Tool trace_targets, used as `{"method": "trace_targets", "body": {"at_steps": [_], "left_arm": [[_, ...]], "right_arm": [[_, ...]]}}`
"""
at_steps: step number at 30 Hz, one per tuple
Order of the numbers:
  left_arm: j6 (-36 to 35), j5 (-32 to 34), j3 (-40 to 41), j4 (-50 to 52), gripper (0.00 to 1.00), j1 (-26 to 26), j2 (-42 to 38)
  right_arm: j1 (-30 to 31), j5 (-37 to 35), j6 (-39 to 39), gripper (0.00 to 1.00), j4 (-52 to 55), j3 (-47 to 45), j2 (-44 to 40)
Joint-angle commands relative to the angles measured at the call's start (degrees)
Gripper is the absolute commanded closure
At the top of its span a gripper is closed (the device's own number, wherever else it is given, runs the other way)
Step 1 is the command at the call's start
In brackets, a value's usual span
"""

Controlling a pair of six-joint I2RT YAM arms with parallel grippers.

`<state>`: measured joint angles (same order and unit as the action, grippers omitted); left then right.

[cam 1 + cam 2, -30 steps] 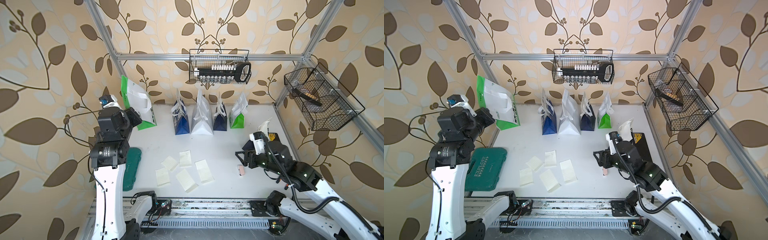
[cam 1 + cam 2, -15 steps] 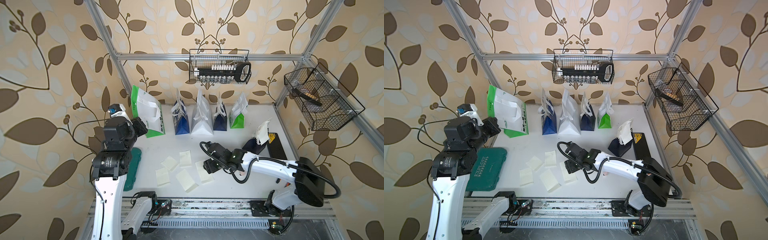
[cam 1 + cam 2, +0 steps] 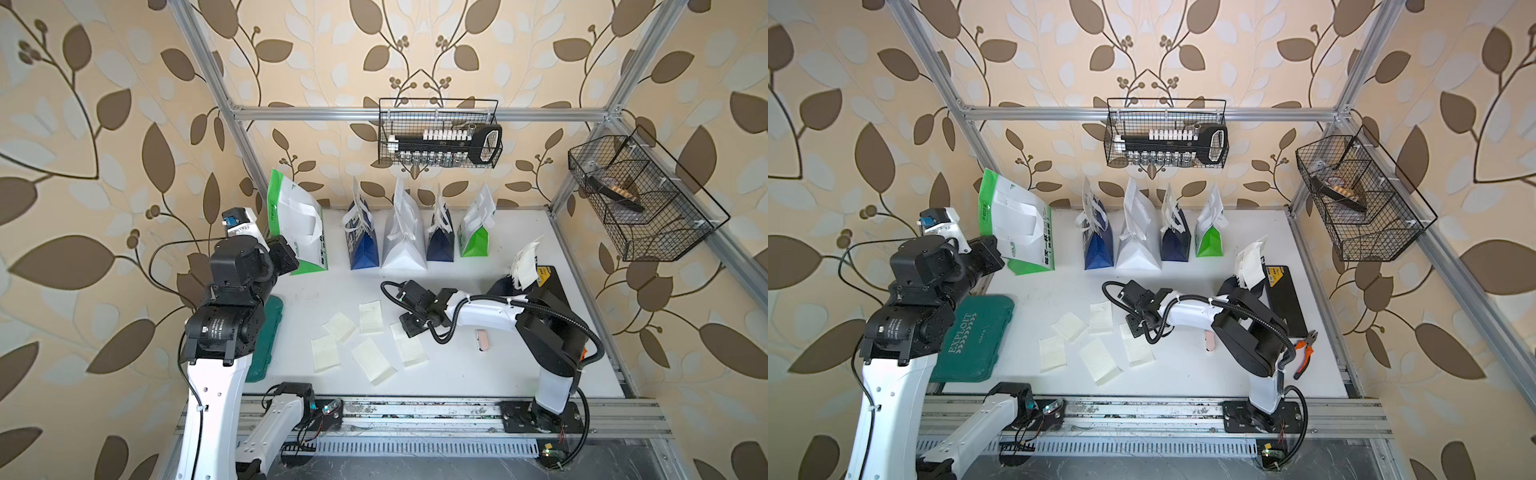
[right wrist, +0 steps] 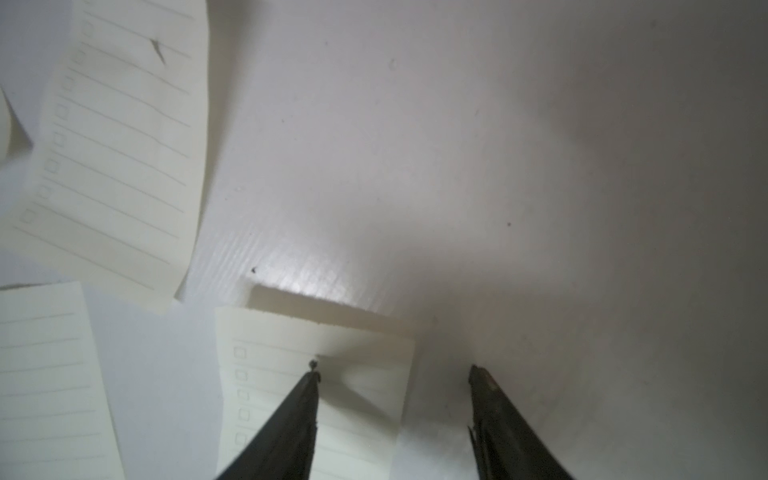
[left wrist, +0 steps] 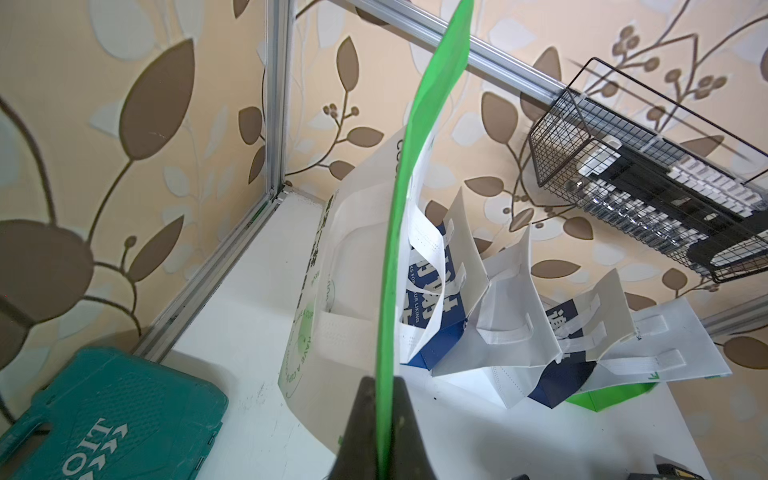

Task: Staple the receipts to the bags
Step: Pick up the receipt from the center of the board.

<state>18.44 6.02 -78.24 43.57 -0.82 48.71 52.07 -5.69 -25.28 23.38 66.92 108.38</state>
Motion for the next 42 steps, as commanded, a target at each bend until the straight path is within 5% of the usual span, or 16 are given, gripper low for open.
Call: {"method": "trace_targets", "body": {"at_steps": [1, 11, 16, 20, 32, 42], "left_arm": [[-1.0, 1.0, -1.1, -1.6, 1.00, -0.6, -0.3], [-1.4, 0.9, -1.7, -1.5, 1.00, -1.2, -0.1], [-1.5, 0.4, -2.0, -1.2, 1.00, -1.5, 0.0], [-1.3, -1.4, -2.2, -1.2, 1.00, -1.5, -0.2], [-2.0, -14.3, -5.9, 2.3, 1.00, -1.5, -0.2], [-3.6, -16.4, -14.0, 6.9, 1.00, -1.6, -3.7]], "right_arm": [[0.6, -1.6, 1.2, 0.50, 2.2, 1.8, 3.2], [2.9, -2.5, 2.0, 0.79, 2.9, 0.9, 7.0], [2.9, -3.0, 2.5, 0.84, 2.4, 0.2, 6.0], [2.9, -4.1, 3.4, 0.99, 1.7, 0.7, 3.6], [4.3, -7.7, 3.8, 1.00, -2.8, -7.2, -19.5], [4.4, -13.0, 2.0, 1.00, 4.1, -13.7, -43.1]]}}
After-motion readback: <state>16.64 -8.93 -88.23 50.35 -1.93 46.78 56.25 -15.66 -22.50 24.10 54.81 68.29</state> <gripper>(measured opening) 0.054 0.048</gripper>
